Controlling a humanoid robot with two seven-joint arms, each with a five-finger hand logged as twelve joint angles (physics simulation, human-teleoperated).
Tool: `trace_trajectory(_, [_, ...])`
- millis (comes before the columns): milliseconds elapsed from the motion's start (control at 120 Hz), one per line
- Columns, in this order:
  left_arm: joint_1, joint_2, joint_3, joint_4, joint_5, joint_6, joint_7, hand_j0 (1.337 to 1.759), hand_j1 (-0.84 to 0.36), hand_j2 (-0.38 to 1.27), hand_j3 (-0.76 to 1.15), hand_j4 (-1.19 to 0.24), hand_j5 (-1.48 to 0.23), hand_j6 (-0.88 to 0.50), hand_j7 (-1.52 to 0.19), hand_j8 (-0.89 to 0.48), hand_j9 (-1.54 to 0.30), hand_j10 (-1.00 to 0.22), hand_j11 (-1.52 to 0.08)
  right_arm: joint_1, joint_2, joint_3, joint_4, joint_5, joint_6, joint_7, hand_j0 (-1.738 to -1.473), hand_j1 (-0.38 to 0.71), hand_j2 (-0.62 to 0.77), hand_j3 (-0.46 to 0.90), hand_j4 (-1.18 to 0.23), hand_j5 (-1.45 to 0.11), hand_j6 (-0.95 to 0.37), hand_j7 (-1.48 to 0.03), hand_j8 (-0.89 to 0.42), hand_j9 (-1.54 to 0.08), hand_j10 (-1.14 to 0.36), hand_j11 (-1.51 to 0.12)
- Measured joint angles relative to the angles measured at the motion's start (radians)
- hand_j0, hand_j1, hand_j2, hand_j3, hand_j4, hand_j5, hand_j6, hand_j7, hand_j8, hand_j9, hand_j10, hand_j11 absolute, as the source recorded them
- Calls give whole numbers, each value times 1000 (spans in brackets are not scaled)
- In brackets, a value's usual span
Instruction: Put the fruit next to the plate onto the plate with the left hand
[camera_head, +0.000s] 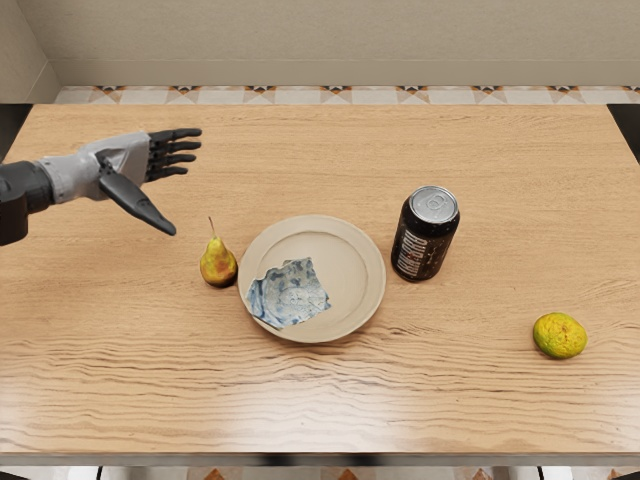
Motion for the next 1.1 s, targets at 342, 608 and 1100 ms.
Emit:
trace_trajectory(342, [169, -1, -23, -82, 89, 175, -165, 1658, 287, 13, 0, -54, -70, -54, -69, -54, -69, -54, -69, 0, 0, 0, 0, 0, 0, 0, -1658, -329, -3, 0, -17, -22, -16, -22, -16, -22, -17, -22])
trace_trajectory(608, [246, -66, -59, -79, 173, 329, -186, 1658, 201, 28, 0, -126, -162, -126, -162, -126, -162, -126, -162, 1, 0, 0, 0, 0, 0, 0, -1658, -329, -3, 0, -17, -22, -16, -22, -16, -22, -17, -22])
trace_trajectory(1100, [284, -112, -60, -83, 217, 356, -187, 1658, 25, 57, 0, -273, -353, -273, -353, -273, -353, -273, -353, 0, 0, 0, 0, 0, 0, 0, -1658, -329, -3, 0, -17, -22, -16, -22, -16, -22, -16, -22])
